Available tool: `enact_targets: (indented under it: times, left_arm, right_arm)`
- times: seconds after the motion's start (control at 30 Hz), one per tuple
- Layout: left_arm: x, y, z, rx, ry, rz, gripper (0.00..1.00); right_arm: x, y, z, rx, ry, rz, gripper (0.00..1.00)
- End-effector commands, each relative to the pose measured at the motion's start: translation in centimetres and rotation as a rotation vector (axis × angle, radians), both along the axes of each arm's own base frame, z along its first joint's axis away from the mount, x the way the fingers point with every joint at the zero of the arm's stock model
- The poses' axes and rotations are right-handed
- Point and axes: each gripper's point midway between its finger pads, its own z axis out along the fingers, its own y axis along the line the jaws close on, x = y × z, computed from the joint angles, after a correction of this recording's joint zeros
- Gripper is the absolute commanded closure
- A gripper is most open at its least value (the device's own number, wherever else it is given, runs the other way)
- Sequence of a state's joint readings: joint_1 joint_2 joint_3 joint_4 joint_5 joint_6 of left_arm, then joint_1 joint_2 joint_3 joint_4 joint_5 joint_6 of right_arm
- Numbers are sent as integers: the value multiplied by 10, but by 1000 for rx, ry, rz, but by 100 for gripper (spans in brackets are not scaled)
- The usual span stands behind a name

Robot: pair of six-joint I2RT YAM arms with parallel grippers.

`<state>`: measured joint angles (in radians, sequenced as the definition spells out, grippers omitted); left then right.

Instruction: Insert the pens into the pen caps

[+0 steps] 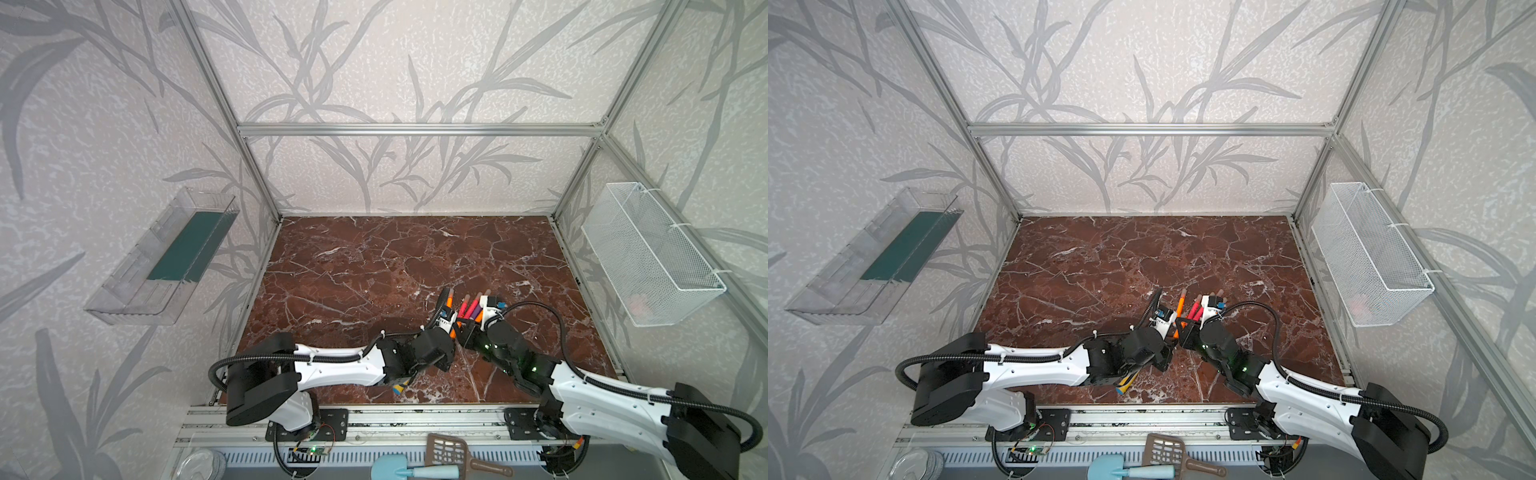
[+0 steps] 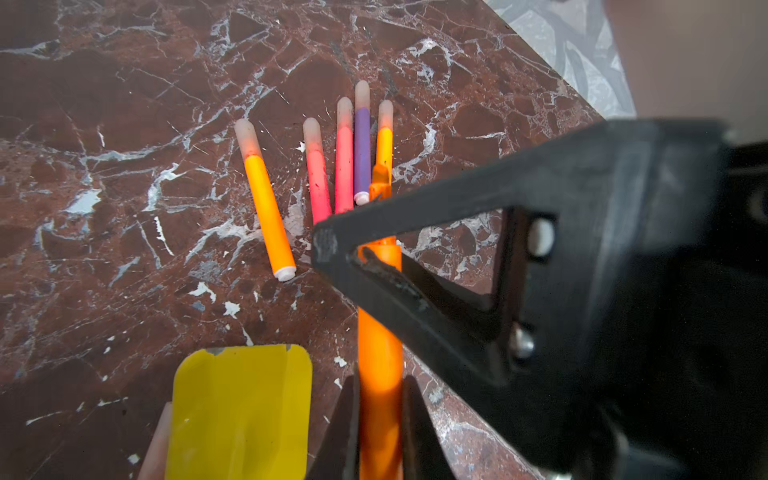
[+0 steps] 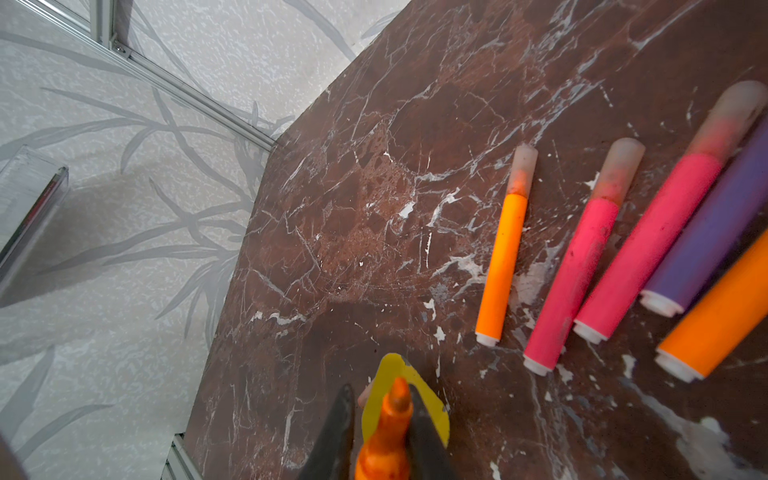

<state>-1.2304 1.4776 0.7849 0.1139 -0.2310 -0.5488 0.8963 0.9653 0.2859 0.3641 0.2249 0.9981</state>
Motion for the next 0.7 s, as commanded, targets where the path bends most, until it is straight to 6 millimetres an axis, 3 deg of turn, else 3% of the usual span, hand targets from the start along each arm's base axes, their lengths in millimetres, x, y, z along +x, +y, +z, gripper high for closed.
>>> enact_targets:
  times: [0.0,0.2,0.27,0.43,0.67]
  left_arm:
    - [2,-5,27,-53,-38,-4,100]
    - [3,-1,31,-49,-45,0,100]
    - [3,0,31,-50,-50,4,93]
    - [3,5,26,-58,-58,11,68]
    - [5,1,21,-87,-67,-3,63]
  right_arm:
    - [3,12,17,39,-26,15,76]
    - [3,11,18,62,-24,5,96]
    - [2,10,18,78,-22,1,100]
    - [-1,6,21,125,-26,-9,100]
    - [-7,8,24,230,-7,4,100]
